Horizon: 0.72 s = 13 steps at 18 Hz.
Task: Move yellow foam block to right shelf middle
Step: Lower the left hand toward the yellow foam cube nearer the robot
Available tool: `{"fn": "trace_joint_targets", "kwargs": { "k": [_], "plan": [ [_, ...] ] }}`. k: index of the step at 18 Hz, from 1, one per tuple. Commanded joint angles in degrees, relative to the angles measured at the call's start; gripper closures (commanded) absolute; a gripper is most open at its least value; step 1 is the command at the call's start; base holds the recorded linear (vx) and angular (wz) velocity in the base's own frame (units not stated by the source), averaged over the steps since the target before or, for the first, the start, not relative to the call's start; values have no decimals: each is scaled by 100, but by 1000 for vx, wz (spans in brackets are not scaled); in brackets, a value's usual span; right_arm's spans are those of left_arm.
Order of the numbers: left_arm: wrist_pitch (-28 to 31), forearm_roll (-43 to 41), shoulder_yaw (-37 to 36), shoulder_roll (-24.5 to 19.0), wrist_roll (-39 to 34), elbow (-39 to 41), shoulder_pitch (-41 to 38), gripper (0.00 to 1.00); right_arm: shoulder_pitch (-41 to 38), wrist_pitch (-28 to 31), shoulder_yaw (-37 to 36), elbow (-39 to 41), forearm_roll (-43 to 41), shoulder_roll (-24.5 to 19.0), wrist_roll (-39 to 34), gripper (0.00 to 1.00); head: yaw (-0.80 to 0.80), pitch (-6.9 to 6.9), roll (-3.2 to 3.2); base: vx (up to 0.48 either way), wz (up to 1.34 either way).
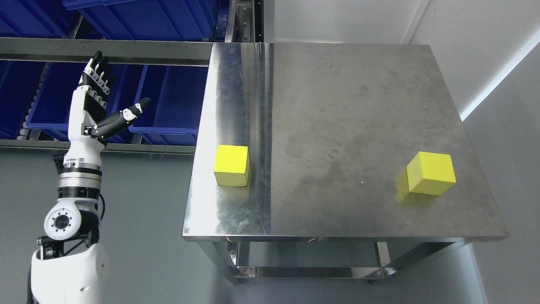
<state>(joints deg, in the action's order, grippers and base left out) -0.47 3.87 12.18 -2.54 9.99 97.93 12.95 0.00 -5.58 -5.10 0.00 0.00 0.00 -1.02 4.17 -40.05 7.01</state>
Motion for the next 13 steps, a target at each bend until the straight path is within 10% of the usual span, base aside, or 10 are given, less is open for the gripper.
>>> {"fn": "trace_joint_targets", "kwargs": {
  "k": [1, 7, 13],
  "plan": [
    [-14, 0, -75, -36, 3, 7, -186, 0, 18, 4, 0, 100, 0, 100, -3, 0, 0, 0, 0, 0, 0],
    [-654, 0, -110, -220, 1318, 50, -170, 0, 18, 4, 0, 100, 0, 100, -3, 0, 0, 0, 0, 0, 0],
    [-1191, 26, -128, -1397, 1891, 42, -170, 0, 9, 4, 0, 100, 0, 100, -3, 0, 0, 0, 0, 0, 0]
  ]
}}
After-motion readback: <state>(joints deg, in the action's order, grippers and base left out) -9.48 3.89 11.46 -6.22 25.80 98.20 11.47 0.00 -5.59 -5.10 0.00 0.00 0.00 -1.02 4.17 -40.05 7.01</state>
